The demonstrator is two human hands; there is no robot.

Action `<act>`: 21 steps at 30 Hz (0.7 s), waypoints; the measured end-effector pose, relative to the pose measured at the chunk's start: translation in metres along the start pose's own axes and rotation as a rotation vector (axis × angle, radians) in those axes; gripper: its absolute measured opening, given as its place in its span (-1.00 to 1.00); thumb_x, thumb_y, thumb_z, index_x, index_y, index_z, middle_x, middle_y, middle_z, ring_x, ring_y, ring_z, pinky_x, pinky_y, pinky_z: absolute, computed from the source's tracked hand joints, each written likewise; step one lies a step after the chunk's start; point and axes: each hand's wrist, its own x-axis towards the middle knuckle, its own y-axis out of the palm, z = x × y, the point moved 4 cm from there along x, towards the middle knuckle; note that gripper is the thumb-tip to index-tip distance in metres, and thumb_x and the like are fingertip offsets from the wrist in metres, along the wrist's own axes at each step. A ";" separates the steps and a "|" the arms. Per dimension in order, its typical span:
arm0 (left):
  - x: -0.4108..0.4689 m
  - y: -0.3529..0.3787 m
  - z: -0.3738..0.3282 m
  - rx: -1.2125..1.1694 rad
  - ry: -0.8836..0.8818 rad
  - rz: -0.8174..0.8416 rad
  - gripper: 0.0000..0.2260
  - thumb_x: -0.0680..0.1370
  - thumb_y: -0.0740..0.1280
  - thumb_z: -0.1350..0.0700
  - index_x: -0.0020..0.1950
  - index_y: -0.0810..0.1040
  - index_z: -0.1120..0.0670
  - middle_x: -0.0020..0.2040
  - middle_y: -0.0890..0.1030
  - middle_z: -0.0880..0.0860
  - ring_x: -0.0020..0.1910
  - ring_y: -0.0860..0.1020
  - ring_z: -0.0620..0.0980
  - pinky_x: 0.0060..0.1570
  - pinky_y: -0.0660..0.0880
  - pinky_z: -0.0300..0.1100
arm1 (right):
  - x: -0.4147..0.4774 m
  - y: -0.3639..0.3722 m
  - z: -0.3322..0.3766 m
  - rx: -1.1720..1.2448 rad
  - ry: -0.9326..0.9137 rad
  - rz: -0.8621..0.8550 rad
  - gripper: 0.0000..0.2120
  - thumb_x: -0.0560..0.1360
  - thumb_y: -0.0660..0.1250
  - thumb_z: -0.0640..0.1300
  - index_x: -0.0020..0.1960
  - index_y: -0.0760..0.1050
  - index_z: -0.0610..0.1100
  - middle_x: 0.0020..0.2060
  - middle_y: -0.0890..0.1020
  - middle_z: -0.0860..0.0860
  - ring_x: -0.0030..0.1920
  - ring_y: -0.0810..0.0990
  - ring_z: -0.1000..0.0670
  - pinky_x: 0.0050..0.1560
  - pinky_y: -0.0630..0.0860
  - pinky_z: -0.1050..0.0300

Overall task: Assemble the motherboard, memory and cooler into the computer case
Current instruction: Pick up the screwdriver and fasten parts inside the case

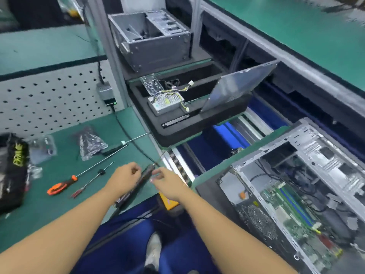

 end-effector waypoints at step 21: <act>0.034 -0.059 0.192 0.602 -0.447 -0.053 -0.77 0.53 0.33 0.17 0.17 0.43 0.11 0.21 0.51 0.14 0.25 0.46 0.14 0.17 0.35 -0.03 | 0.022 0.051 -0.016 -0.145 0.079 0.064 -0.72 0.65 0.18 -0.16 0.34 0.43 -0.11 0.12 0.57 -0.04 -0.01 0.52 0.00 -0.01 0.44 0.19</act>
